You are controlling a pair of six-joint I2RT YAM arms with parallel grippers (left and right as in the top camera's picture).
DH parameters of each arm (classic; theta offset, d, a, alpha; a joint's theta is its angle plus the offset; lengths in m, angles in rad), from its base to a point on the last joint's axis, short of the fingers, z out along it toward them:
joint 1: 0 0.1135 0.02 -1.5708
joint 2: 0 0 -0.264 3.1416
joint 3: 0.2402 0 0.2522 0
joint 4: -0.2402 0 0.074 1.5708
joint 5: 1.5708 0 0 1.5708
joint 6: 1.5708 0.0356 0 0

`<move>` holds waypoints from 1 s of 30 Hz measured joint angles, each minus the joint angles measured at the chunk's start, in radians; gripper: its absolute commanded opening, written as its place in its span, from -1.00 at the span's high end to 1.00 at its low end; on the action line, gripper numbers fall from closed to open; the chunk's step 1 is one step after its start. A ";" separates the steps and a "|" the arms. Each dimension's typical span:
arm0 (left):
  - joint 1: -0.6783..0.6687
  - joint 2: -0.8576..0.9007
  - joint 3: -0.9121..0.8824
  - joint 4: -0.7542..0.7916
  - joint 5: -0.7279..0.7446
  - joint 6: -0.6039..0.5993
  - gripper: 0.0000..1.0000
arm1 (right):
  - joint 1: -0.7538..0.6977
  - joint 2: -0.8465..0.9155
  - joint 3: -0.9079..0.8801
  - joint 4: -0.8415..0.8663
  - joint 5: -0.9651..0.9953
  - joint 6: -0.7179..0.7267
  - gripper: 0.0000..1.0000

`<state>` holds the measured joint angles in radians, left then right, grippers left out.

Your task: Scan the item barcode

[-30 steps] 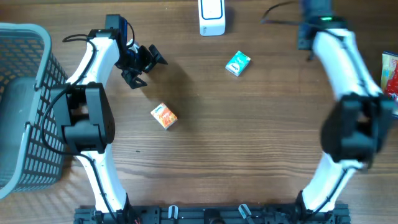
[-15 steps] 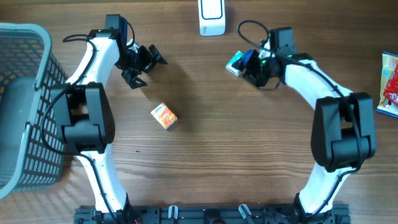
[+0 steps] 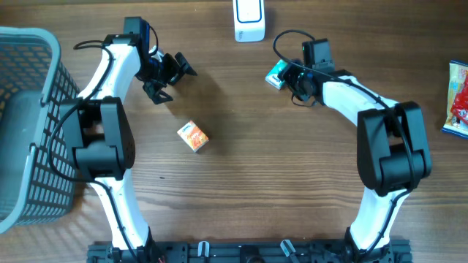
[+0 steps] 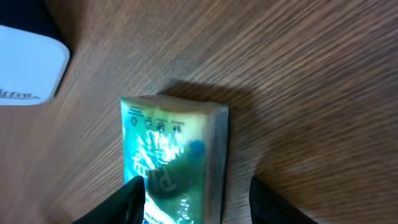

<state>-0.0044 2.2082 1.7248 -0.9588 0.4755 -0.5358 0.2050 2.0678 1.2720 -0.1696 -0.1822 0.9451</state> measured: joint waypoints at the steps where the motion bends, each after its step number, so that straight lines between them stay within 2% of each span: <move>1: 0.000 0.000 0.000 0.000 0.000 0.000 -1.00 | 0.000 0.006 0.000 0.011 0.000 -0.004 0.38; 2: 0.000 0.000 0.000 0.000 0.000 0.000 -1.00 | 0.000 0.011 0.001 0.014 0.000 -0.007 0.67; 3: 0.000 0.000 0.000 0.000 0.000 0.000 -1.00 | 0.000 0.014 0.002 0.014 0.000 -0.014 0.85; 4: 0.000 0.000 0.000 0.000 0.000 0.000 -1.00 | 0.000 0.020 0.003 0.019 -0.004 -0.018 0.91; 8: 0.000 0.000 0.000 0.000 0.000 0.000 -1.00 | -0.045 0.020 0.010 0.011 -0.117 -0.080 0.92; 10: 0.000 0.000 0.000 0.000 0.000 0.000 -1.00 | -0.123 0.019 0.006 0.051 -0.298 -0.145 0.92; 14: 0.000 0.000 0.000 0.000 0.000 0.000 -1.00 | -0.299 0.019 0.006 0.196 -0.840 -0.269 0.92; 18: 0.000 0.000 0.000 0.001 0.000 0.000 -1.00 | -0.327 0.019 0.001 0.427 -1.257 -0.306 0.92; 22: 0.000 0.000 0.000 0.000 0.000 0.000 -1.00 | -0.324 0.019 0.000 0.512 -1.378 -0.231 0.92; 30: 0.000 0.000 0.000 0.000 0.000 0.000 -1.00 | -0.324 0.019 0.000 0.520 -1.378 -0.182 0.92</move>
<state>-0.0044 2.2082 1.7248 -0.9585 0.4751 -0.5358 -0.1188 2.0869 1.2720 0.3508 -1.5597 0.7635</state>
